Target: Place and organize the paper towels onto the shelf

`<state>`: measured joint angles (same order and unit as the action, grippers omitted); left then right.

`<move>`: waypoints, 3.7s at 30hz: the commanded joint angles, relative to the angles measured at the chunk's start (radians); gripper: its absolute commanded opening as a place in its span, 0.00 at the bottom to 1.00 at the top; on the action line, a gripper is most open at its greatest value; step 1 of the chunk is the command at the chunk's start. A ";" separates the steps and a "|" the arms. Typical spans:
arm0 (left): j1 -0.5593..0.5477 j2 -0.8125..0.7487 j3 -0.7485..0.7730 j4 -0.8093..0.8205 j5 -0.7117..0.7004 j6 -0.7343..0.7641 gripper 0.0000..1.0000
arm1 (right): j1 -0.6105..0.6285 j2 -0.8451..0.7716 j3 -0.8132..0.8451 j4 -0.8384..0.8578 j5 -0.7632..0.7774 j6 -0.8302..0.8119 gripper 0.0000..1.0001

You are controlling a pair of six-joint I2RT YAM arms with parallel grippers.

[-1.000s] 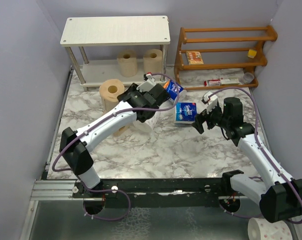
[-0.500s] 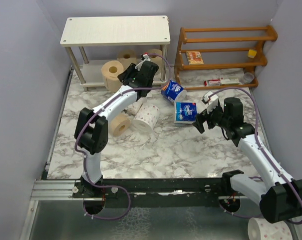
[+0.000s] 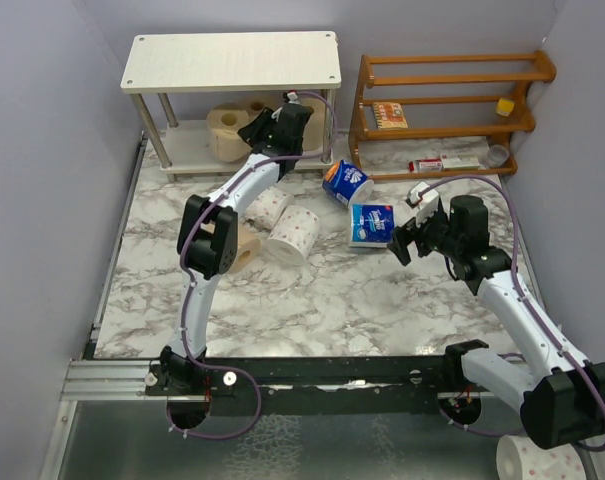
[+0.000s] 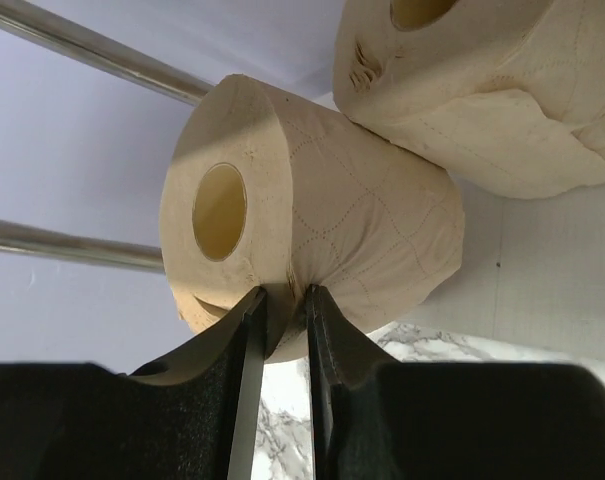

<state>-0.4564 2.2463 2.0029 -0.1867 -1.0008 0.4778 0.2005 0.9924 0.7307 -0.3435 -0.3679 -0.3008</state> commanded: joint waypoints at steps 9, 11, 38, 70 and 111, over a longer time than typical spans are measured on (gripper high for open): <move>0.097 0.117 0.135 0.045 0.038 -0.003 0.00 | -0.006 0.074 0.005 0.018 0.014 -0.023 0.94; 0.088 0.126 0.145 0.040 0.042 -0.009 0.00 | -0.006 0.084 0.007 0.016 0.013 -0.024 0.94; -0.085 -0.011 0.153 0.045 -0.126 0.043 0.85 | -0.006 0.067 0.010 0.014 0.020 -0.030 0.97; -0.343 -0.789 -0.887 -0.765 0.475 -0.775 0.72 | -0.008 0.018 -0.002 -0.024 -0.077 -0.073 0.96; -0.231 -0.746 -0.959 -0.572 0.382 -0.757 0.45 | -0.007 0.011 -0.007 -0.027 -0.064 -0.073 0.94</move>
<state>-0.6930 1.4670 1.0336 -0.7929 -0.6514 -0.2893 0.1970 1.0183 0.7296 -0.3672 -0.4175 -0.3710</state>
